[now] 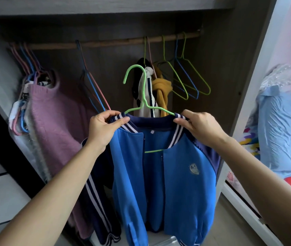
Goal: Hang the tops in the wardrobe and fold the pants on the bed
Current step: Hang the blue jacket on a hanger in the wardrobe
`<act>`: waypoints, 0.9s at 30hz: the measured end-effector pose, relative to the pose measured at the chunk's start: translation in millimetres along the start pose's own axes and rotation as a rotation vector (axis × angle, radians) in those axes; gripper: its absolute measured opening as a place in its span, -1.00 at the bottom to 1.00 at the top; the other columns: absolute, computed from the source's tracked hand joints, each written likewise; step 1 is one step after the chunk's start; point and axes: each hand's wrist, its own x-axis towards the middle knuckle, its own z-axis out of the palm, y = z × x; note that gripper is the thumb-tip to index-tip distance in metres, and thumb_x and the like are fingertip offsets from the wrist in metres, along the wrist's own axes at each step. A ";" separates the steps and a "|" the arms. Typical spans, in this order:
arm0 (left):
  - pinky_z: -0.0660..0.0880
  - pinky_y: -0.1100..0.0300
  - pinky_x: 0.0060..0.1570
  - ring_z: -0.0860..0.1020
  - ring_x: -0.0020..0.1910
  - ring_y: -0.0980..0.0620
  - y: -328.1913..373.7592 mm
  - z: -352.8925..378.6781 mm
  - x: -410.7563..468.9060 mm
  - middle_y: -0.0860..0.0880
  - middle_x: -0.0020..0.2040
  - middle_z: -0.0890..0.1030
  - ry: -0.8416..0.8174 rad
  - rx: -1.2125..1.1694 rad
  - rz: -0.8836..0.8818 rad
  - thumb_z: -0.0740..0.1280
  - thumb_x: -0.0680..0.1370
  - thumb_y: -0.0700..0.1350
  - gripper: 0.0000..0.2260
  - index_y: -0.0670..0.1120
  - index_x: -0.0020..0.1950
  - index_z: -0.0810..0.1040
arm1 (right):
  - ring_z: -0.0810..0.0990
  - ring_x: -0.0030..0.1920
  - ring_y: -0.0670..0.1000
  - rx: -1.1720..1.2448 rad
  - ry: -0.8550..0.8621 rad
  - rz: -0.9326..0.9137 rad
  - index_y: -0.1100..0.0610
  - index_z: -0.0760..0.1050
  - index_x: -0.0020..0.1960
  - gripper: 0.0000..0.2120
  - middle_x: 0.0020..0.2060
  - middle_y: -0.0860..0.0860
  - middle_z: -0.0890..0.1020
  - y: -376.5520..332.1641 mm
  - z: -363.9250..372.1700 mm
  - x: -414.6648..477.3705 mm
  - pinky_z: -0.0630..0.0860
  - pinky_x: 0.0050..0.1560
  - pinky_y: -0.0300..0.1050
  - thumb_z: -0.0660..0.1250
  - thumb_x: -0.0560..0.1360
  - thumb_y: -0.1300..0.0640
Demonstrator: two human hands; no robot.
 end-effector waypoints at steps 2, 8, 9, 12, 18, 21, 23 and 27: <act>0.50 0.39 -0.27 0.58 -0.33 0.24 0.6 6.5 -0.8 0.15 -0.32 0.67 -0.029 0.005 0.011 0.63 0.31 -0.11 -0.80 0.17 -0.23 0.69 | 0.48 -0.39 0.11 -0.009 0.018 -0.017 0.07 0.34 -0.14 -0.46 -0.46 -0.09 0.39 -12.5 -0.8 7.6 0.42 -0.36 0.01 -0.06 0.56 -0.39; 0.52 0.38 -0.20 0.61 -0.26 0.22 0.0 21.9 -6.9 0.11 -0.25 0.69 -0.083 -0.061 -0.020 0.59 0.37 -0.09 -0.86 0.06 -0.15 0.69 | 0.56 -0.35 0.17 -0.154 0.108 -0.054 0.10 0.40 -0.08 -0.45 -0.39 -0.07 0.44 -30.3 -10.6 27.9 0.33 -0.39 -0.07 -0.09 0.58 -0.35; 0.51 0.41 -0.16 0.62 -0.22 0.25 2.0 21.4 -6.8 0.13 -0.22 0.70 -0.123 -0.050 -0.011 0.56 0.38 -0.04 -0.87 0.07 -0.11 0.69 | 0.56 -0.36 0.17 -0.173 0.141 -0.072 0.10 0.42 -0.08 -0.47 -0.40 -0.05 0.46 -29.6 -15.2 29.2 0.31 -0.41 -0.09 -0.05 0.59 -0.32; 0.47 0.40 -0.01 0.62 -0.06 0.26 17.3 16.1 5.5 0.10 -0.07 0.70 -0.208 -0.004 0.074 0.48 0.41 0.02 -0.82 0.07 -0.01 0.69 | 0.56 -0.39 0.18 -0.226 0.272 -0.084 0.12 0.46 -0.10 -0.49 -0.38 0.01 0.57 -26.2 -31.8 36.8 0.31 -0.45 -0.10 0.04 0.62 -0.29; 0.48 0.34 0.05 0.60 -0.05 0.23 53.3 23.6 35.6 0.00 -0.04 0.65 0.073 0.081 0.374 0.47 0.52 -0.08 -0.90 0.07 0.01 0.66 | 0.60 -0.28 0.19 -0.160 0.398 0.074 0.13 0.47 -0.05 -0.53 -0.28 0.02 0.62 -28.2 -55.4 44.1 0.45 -0.36 0.02 0.10 0.63 -0.27; 0.47 0.34 0.04 0.58 -0.08 0.20 49.1 36.5 30.5 -0.05 -0.05 0.69 -0.106 0.279 0.415 0.46 0.53 -0.08 -0.87 0.08 0.06 0.65 | 0.59 -0.27 0.18 -0.110 0.360 0.158 0.14 0.47 -0.06 -0.51 -0.29 0.04 0.61 -23.3 -54.7 33.4 0.48 -0.29 0.07 0.10 0.62 -0.28; 0.47 0.38 -0.03 0.57 -0.13 0.24 44.3 44.2 27.3 -0.01 -0.09 0.70 -0.148 0.223 0.386 0.47 0.52 -0.11 -0.88 0.03 0.04 0.66 | 0.59 -0.29 0.17 -0.079 0.353 0.164 0.13 0.48 -0.07 -0.52 -0.32 0.03 0.60 -18.0 -54.1 27.0 0.50 -0.28 0.09 0.11 0.61 -0.29; 0.48 0.38 -0.03 0.59 -0.13 0.28 33.2 61.1 24.3 0.09 -0.11 0.69 -0.096 0.137 0.333 0.47 0.52 -0.11 -0.88 -0.04 0.05 0.69 | 0.54 -0.37 0.00 0.114 0.216 0.171 0.01 0.50 -0.15 -0.58 -0.40 -0.07 0.55 -2.2 -59.7 23.6 0.50 -0.35 0.01 0.16 0.59 -0.31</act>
